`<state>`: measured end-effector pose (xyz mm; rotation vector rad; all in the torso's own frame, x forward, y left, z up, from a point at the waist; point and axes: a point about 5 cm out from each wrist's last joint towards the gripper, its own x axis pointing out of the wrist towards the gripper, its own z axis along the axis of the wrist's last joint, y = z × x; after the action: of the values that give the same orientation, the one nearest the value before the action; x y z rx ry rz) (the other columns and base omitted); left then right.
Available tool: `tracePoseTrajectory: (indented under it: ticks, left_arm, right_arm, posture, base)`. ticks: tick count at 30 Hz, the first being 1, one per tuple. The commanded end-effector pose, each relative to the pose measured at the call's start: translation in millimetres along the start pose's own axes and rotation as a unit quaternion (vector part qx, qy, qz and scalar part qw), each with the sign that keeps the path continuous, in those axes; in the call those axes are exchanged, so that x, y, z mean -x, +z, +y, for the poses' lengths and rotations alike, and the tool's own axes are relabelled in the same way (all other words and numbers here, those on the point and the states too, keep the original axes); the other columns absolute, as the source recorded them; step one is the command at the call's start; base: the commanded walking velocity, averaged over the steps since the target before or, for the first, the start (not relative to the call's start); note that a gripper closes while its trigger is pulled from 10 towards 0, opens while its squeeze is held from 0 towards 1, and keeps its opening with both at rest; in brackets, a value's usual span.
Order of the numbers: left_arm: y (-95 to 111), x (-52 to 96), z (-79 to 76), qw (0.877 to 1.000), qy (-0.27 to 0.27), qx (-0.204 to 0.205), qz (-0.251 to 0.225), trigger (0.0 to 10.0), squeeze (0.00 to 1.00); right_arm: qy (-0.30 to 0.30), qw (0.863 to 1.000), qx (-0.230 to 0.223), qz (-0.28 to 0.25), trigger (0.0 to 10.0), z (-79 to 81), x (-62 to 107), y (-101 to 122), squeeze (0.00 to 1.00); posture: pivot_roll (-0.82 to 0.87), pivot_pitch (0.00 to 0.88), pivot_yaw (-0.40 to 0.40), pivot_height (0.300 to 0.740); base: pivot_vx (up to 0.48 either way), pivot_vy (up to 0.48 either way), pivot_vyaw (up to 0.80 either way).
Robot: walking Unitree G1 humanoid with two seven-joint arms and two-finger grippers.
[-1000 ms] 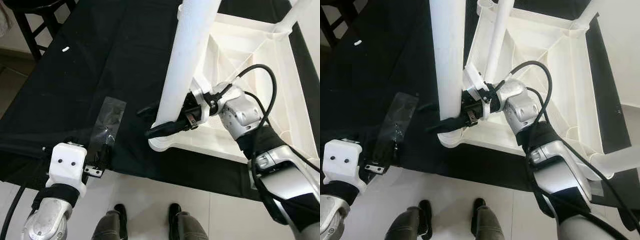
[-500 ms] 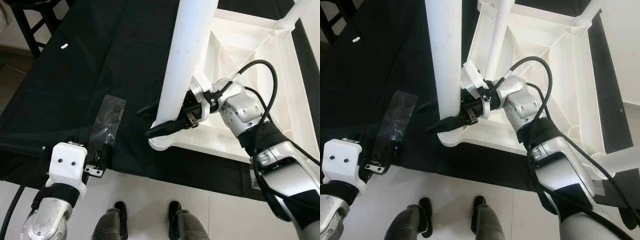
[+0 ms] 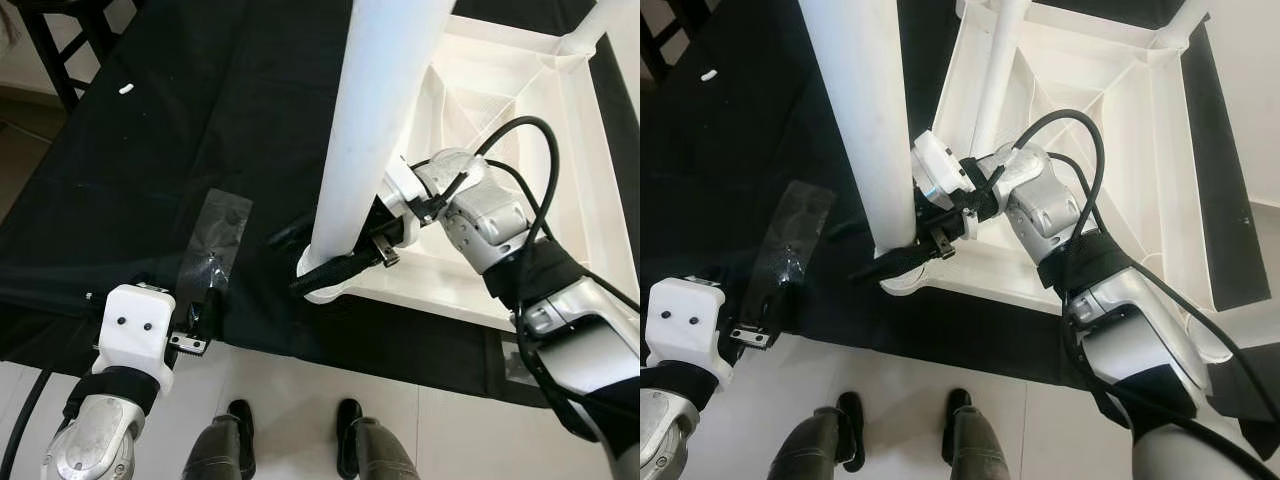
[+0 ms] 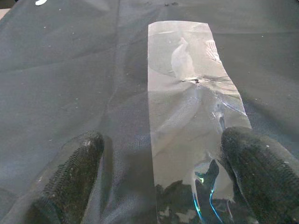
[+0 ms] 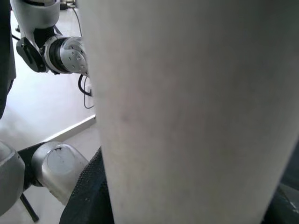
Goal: Building children table
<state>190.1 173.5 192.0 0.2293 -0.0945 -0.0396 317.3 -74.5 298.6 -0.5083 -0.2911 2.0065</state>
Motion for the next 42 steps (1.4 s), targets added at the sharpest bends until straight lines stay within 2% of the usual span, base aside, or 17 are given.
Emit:
tracePoseTrajectory:
  ticks: [1, 7, 9, 23, 32, 35, 37, 39, 41, 42]
  left_arm:
    - [-3, 3.5, -0.6, 1.0, 0.0, -0.004, 0.012, 10.0, 0.0]
    - [-3, 3.8, -0.5, 1.0, 0.001, -0.004, 0.013, 10.0, 0.0]
    - [-3, 3.8, -0.4, 1.0, 0.001, -0.004, 0.014, 10.0, 0.0]
    - [-4, 2.2, -0.7, 1.0, -0.001, -0.003, 0.014, 10.0, 0.0]
    - [-4, 1.2, -1.5, 1.0, 0.0, -0.002, 0.013, 10.0, 0.0]
    - [-5, -0.2, -2.0, 1.0, 0.0, 0.0, 0.013, 10.0, 0.0]
    - [-5, -0.2, -2.0, 1.0, 0.0, 0.0, 0.013, 10.0, 0.0]
    - [-6, -3.0, -2.9, 1.0, -0.001, 0.002, 0.012, 10.0, 0.0]
    - [-7, -3.7, -3.2, 1.0, -0.001, 0.002, 0.012, 10.0, 0.0]
    - [-7, -5.4, -3.8, 1.0, 0.001, 0.004, 0.009, 10.0, 0.0]
  right_arm:
    - [0.029, 0.999, -0.04, 0.0, 10.0, 9.4, -9.2, -17, 0.0]
    - [0.022, 0.998, -0.062, -0.006, 10.0, 11.2, -7.4, -24, 0.0]
    - [0.003, 0.997, -0.076, -0.007, 10.0, 9.7, -3.0, -30, 0.0]
    - [-0.009, 0.996, -0.081, 0.034, 10.0, 6.6, 1.0, -38, 0.0]
    - [-0.038, 0.994, -0.095, 0.05, 10.0, 3.9, 1.9, -43, 0.0]
    - [-0.07, 0.991, -0.103, 0.049, 10.0, 5.9, 7.2, -45, 0.0]
    - [-0.07, 0.991, -0.103, 0.049, 10.0, 5.9, 7.2, -45, 0.0]
    - [-0.111, 0.987, -0.108, 0.048, 10.0, 7.4, 12.2, -47, 0.0]
    - [-0.123, 0.985, -0.109, 0.048, 10.0, 7.4, 13.4, -47, 0.0]
    - [-0.179, 0.976, -0.114, 0.053, 10.0, 9.5, 17.9, -48, 0.0]
  posture:
    - [0.05, 0.428, -0.078, 0.74]
    - [0.05, 0.43, -0.077, 0.74]
    - [0.05, 0.431, -0.076, 0.74]
    - [0.04, 0.427, -0.076, 0.74]
    - [0.04, 0.423, -0.079, 0.74]
    - [0.03, 0.414, -0.074, 0.74]
    - [0.03, 0.414, -0.074, 0.74]
    - [0.01, 0.402, -0.079, 0.74]
    - [0.01, 0.4, -0.081, 0.74]
    - [0.0, 0.383, -0.086, 0.74]
  base:
    - [0.0, 0.0, 0.0]
    - [0.0, 0.0, 0.0]
    - [0.0, 0.0, 0.0]
    - [0.0, 0.0, 0.0]
    - [0.0, 0.0, 0.0]
    - [0.0, 0.0, 0.0]
    - [0.0, 0.0, 0.0]
    - [0.0, 0.0, 0.0]
    - [0.0, 0.0, 0.0]
    - [0.0, 0.0, 0.0]
